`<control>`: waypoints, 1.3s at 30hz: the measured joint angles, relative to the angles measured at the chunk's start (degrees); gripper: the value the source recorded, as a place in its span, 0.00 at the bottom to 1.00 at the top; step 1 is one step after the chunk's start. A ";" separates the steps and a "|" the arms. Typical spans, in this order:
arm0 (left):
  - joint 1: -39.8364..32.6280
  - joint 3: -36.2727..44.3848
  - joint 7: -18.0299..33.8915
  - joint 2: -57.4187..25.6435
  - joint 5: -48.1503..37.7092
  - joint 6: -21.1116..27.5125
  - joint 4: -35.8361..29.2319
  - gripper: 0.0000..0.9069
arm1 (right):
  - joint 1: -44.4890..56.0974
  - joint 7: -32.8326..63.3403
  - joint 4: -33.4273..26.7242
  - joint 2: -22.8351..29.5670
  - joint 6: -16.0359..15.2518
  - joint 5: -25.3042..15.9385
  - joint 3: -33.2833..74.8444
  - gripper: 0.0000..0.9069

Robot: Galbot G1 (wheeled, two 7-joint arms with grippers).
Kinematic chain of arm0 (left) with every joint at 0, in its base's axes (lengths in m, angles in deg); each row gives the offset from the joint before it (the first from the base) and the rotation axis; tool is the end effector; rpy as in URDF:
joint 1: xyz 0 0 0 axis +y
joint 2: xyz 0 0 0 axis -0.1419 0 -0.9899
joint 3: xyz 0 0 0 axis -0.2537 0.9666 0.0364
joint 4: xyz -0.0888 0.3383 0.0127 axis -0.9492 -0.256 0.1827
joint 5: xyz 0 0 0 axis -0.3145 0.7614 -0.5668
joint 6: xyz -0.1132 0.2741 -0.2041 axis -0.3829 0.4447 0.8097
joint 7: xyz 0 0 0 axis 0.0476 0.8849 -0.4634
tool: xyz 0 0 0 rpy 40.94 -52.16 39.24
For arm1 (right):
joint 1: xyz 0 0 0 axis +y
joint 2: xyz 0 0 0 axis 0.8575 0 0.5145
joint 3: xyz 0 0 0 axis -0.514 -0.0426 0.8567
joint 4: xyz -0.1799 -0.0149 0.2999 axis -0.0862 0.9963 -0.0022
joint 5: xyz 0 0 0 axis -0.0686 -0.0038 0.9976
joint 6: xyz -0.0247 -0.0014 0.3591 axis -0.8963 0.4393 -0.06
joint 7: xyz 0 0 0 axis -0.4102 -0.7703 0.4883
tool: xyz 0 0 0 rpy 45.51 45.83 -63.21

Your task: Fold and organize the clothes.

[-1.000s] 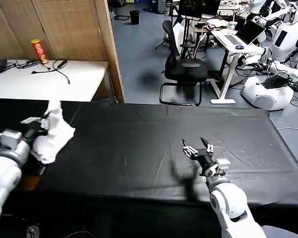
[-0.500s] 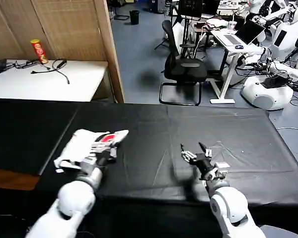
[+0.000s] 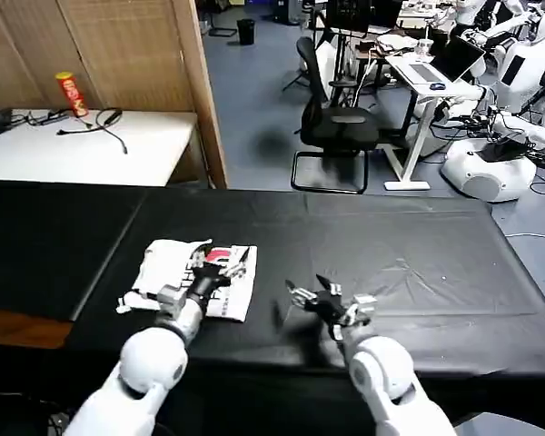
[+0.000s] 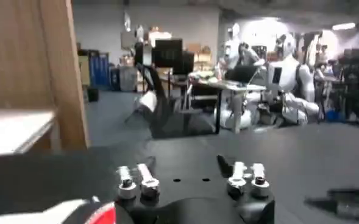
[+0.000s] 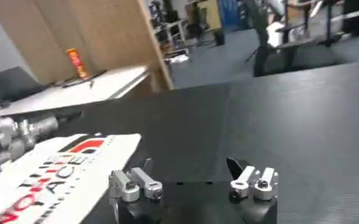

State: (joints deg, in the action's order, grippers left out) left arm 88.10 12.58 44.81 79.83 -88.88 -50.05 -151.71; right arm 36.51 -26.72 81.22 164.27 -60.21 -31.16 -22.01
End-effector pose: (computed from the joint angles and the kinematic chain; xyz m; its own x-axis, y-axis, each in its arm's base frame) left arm 0.2906 0.0071 -0.2521 -0.9464 0.2996 0.1206 0.3036 0.9527 0.0157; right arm 0.2994 0.0467 -0.2847 -0.8479 -0.4019 0.3458 -0.3238 0.9090 0.2625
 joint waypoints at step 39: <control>8.72 -8.91 -0.19 -1.31 0.93 -3.24 -0.90 0.97 | -2.30 1.33 -5.04 -5.52 0.66 3.13 0.72 0.97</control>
State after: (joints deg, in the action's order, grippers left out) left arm 96.82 3.67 44.62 78.51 -87.95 -53.29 -152.61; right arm 34.21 -25.39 76.18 158.76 -59.55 -28.04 -21.29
